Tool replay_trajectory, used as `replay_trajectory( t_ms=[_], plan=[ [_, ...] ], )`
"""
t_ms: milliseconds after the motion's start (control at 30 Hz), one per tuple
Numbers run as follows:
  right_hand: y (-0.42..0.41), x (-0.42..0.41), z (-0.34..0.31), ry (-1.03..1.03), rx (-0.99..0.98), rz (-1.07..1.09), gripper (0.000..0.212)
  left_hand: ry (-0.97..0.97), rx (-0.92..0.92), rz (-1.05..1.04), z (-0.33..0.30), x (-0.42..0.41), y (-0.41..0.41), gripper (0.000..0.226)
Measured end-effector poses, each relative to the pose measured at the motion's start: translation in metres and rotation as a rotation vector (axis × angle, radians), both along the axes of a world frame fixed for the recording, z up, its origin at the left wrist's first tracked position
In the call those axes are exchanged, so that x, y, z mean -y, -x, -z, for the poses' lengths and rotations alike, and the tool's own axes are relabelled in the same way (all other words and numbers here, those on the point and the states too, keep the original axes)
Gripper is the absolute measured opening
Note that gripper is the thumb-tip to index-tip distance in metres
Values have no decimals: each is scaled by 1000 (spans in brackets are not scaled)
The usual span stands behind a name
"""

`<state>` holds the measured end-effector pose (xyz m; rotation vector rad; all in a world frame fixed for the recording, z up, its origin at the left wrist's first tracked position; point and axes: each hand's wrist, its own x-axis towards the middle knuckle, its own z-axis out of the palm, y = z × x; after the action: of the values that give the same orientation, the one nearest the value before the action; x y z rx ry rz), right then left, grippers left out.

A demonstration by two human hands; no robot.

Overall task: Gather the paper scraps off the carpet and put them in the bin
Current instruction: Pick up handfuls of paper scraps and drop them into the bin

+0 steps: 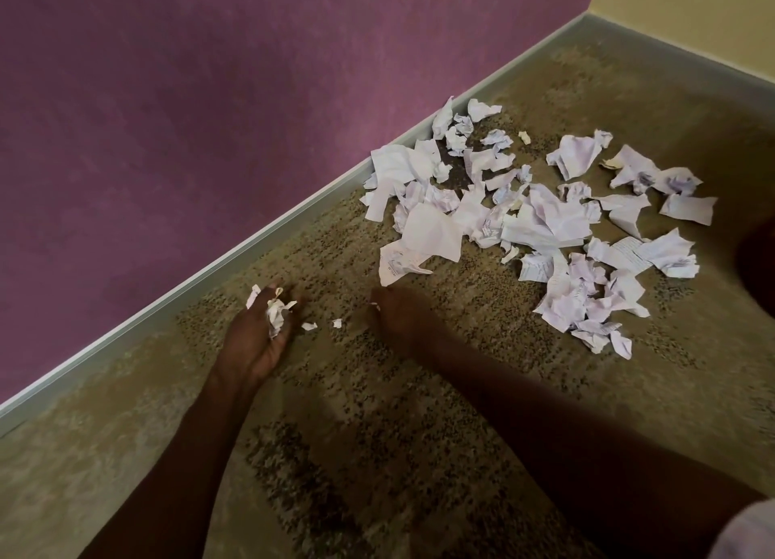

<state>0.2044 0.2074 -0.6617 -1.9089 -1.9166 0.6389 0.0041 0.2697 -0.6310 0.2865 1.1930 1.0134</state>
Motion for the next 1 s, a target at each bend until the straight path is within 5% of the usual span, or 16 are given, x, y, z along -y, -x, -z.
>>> replay_trajectory(
  t_ms=[167,367,433,667,767,867,1000],
  plan=[
    [14,-4,2,8,-158,-68,20,-95,-88,128,5,2,18,18],
    [28,-11,8,2,-8,-149,31,-455,-988,543,18,13,27,32],
    [30,-11,8,-3,33,-173,32,-493,-1128,651,22,13,28,27],
    [39,-11,6,-94,193,-257,22,-598,-1366,742,26,14,11,24],
    [39,-8,10,-71,149,-243,26,-701,-1385,745,31,18,15,5],
    [34,0,8,-37,82,-187,30,-747,-1408,748,34,23,15,20],
    [27,10,2,-11,-46,-116,28,-764,-1361,715,36,19,16,11]
  ],
)
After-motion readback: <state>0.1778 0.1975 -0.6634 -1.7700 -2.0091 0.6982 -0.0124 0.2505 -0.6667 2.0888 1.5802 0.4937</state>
